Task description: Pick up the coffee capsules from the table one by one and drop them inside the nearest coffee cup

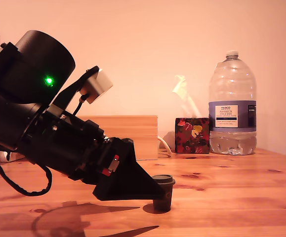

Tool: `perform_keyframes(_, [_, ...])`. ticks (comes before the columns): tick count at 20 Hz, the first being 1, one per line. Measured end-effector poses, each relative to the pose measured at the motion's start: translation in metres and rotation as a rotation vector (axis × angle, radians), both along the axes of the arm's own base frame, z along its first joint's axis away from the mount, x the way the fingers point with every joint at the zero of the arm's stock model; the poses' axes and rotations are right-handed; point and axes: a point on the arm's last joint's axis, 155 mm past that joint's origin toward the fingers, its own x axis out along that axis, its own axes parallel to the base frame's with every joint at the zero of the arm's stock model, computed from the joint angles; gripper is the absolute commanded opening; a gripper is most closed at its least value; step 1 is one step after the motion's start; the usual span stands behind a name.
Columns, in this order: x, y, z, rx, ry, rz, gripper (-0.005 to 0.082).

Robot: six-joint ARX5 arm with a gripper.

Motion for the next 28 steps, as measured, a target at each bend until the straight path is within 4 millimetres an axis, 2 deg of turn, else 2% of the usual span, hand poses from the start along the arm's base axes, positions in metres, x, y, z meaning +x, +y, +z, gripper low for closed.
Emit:
perform_keyframes(5, [0.002, 0.001, 0.004, -0.006, -0.004, 0.009, 0.0534])
perform_keyframes(10, [0.000, 0.003, 0.000, 0.007, 0.018, 0.013, 0.0534])
perform_keyframes(15, [0.007, -0.002, 0.004, -0.023, -0.012, 0.026, 0.0534])
perform_keyframes(19, [0.008, -0.005, -0.013, -0.019, -0.007, 0.023, 0.0534])
perform_keyframes(23, [0.011, -0.009, -0.010, -0.032, -0.036, 0.032, 0.0534])
perform_keyframes(28, [0.019, -0.013, -0.015, -0.001, -0.016, 0.045, 0.0534])
